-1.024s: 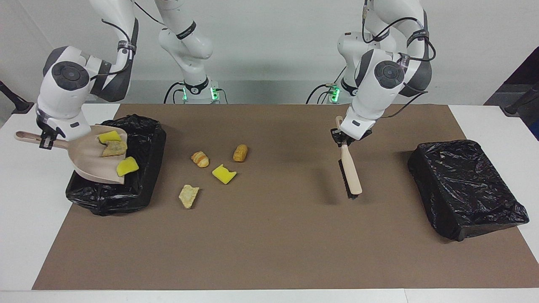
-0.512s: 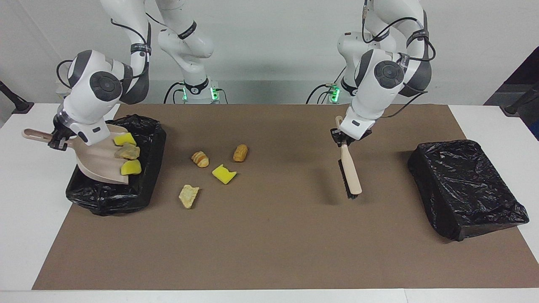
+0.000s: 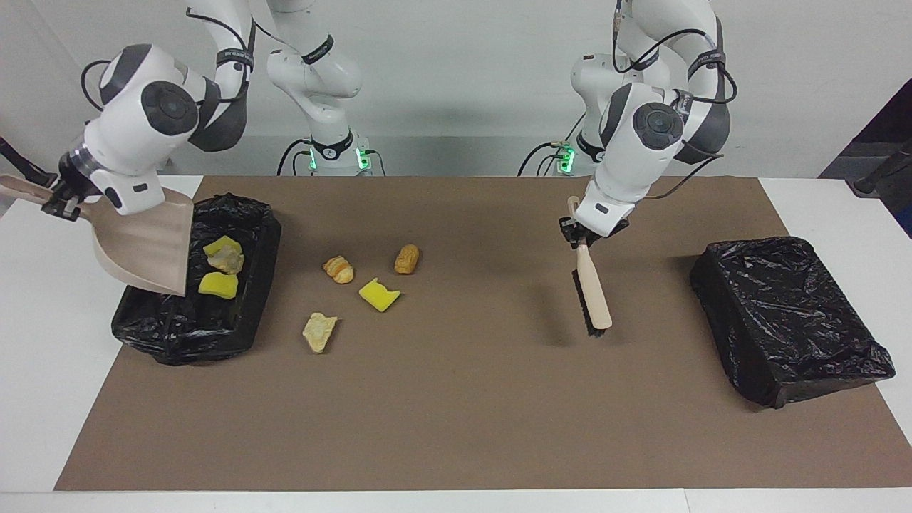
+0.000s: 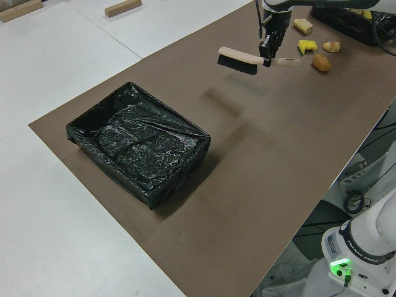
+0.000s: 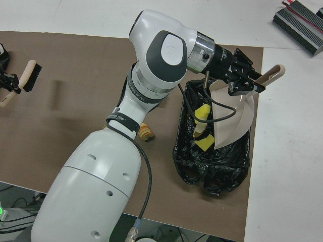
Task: Sweep and dump trash in bin
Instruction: 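Tilt the dustpan with the right gripper to dump pieces into the bin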
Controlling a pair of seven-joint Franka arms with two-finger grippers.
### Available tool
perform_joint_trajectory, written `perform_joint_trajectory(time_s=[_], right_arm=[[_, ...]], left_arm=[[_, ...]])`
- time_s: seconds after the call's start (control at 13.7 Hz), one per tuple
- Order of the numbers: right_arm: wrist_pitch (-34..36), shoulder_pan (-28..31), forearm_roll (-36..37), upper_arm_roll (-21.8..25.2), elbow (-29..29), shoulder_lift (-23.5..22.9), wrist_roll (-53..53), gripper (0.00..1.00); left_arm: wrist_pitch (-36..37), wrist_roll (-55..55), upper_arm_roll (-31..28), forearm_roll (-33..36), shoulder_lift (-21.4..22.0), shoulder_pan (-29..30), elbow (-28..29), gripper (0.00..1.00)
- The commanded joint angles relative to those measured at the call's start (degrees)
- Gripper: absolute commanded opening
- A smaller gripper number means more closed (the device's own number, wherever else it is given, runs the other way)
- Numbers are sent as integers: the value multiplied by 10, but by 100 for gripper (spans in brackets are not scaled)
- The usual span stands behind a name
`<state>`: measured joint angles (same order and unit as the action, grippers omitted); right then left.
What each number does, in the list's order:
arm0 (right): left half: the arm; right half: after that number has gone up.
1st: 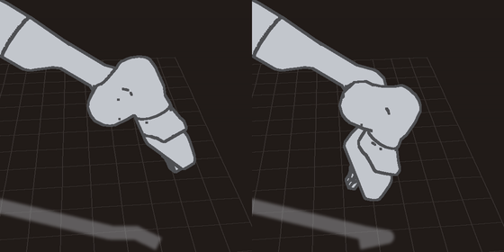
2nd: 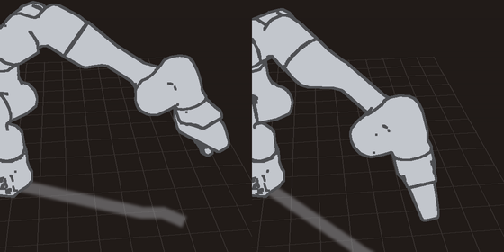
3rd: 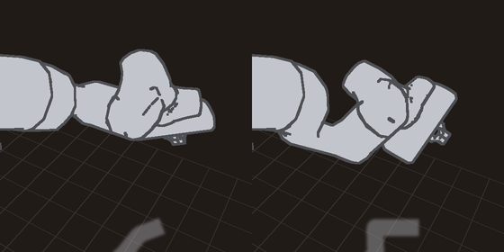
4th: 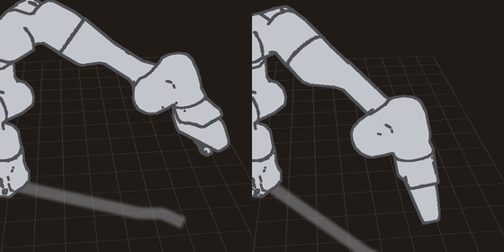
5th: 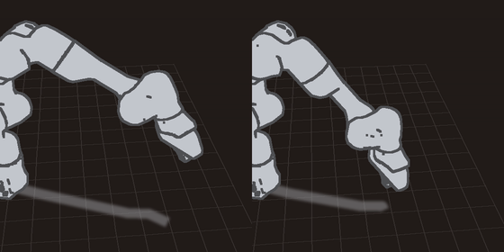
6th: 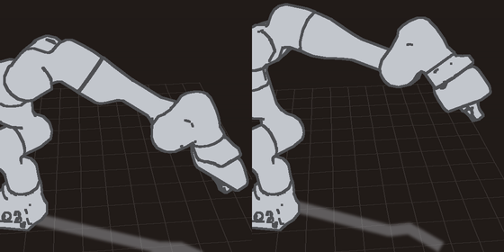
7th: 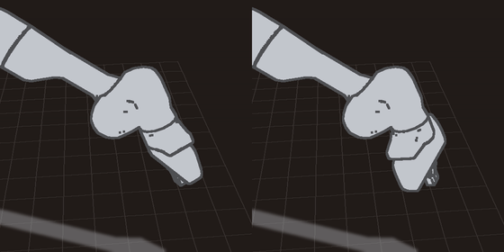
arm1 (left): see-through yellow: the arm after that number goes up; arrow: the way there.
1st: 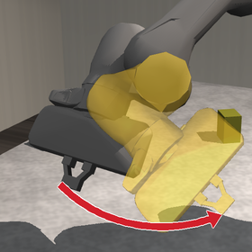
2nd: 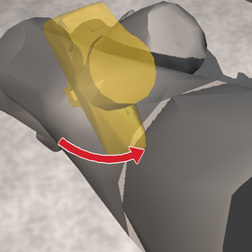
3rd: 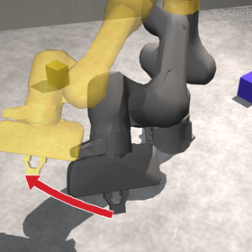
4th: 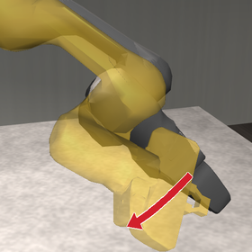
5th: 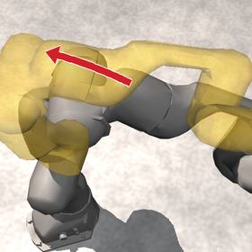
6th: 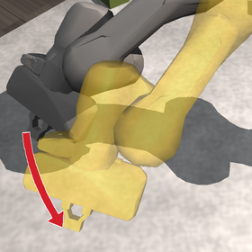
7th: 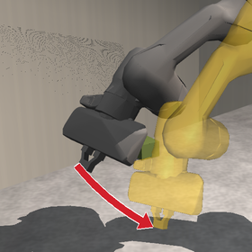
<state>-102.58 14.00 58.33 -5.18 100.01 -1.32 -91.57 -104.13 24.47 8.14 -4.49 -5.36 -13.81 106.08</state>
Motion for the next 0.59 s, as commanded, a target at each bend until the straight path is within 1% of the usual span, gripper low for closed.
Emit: perform_joint_trajectory(time_s=[0.0, 0.07, 0.22, 0.29, 0.37, 0.44, 0.51], right_arm=[[23, 5, -85, -4, -51, 14, -14, 0], [30, 5, -124, -4, -68, 11, -3, 0], [30, 1, -195, -5, -74, 7, 50, 0], [30, -1, -242, -6, -74, 7, 86, 0], [30, -4, -307, -6, -69, 10, 120, 0], [32, -19, -356, -6, -64, 12, 152, 0], [41, -36, -382, -6, -59, 15, 201, 0]], left_arm=[[-2, 5, 2, 7, 8, 3, 7, 0], [-2, 5, 2, 7, 7, 3, 7, 0], [-2, 5, 2, 7, 7, 3, 7, 0], [-2, 5, 2, 7, 7, 3, 7, 0], [-2, 5, 2, 7, 7, 3, 7, 0], [-2, 5, 2, 7, 7, 3, 7, 0], [-2, 4, 2, 7, 7, 3, 7, 0]])
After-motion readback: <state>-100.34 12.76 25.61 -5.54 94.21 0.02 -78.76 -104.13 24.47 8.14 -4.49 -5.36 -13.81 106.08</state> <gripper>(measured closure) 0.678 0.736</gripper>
